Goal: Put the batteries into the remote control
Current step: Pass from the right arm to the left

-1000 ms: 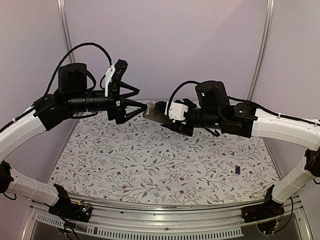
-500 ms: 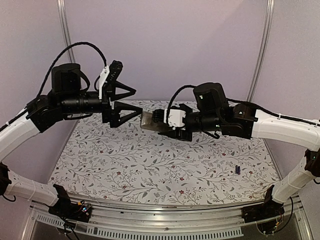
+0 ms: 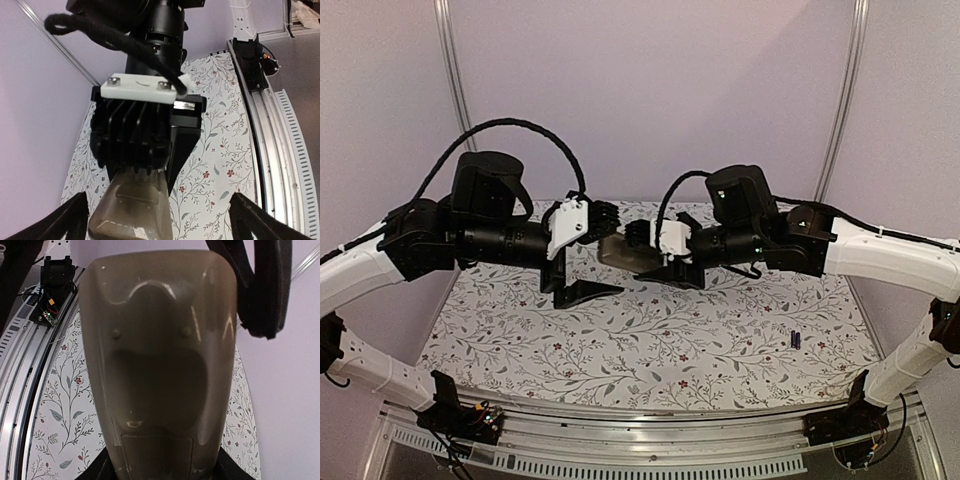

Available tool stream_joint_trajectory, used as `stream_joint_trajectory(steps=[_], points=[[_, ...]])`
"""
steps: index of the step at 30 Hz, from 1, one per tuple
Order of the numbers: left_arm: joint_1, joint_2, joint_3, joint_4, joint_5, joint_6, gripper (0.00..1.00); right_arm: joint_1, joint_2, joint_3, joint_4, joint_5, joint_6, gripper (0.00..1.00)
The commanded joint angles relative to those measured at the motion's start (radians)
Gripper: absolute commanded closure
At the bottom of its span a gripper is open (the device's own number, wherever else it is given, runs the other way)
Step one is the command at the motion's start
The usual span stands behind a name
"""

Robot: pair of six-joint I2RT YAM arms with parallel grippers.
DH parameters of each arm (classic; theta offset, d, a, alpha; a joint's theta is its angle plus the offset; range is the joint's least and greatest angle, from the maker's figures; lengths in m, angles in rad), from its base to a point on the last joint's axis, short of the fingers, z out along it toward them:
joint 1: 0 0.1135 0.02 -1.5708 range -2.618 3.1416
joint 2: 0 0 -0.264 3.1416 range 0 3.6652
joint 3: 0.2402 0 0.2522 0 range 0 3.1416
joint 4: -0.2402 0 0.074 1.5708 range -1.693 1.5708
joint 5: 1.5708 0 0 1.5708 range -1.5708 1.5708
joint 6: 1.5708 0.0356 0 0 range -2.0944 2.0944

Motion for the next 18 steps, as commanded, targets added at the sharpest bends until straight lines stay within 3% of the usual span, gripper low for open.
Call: stream_joint_trajectory(steps=[1, 5, 18], points=[[-0.016, -0.022, -0.042, 0.035, -0.112, 0.049, 0.02, 0.002, -0.029, 0.039, -0.005, -0.035, 0.019, 0.7], [-0.018, -0.02, -0.056, 0.059, -0.143, 0.05, 0.1, 0.002, -0.031, 0.038, -0.003, -0.032, 0.021, 0.7], [-0.021, -0.023, -0.081, 0.151, -0.08, -0.024, 0.59, 0.002, -0.04, 0.03, 0.002, -0.026, 0.025, 0.7]])
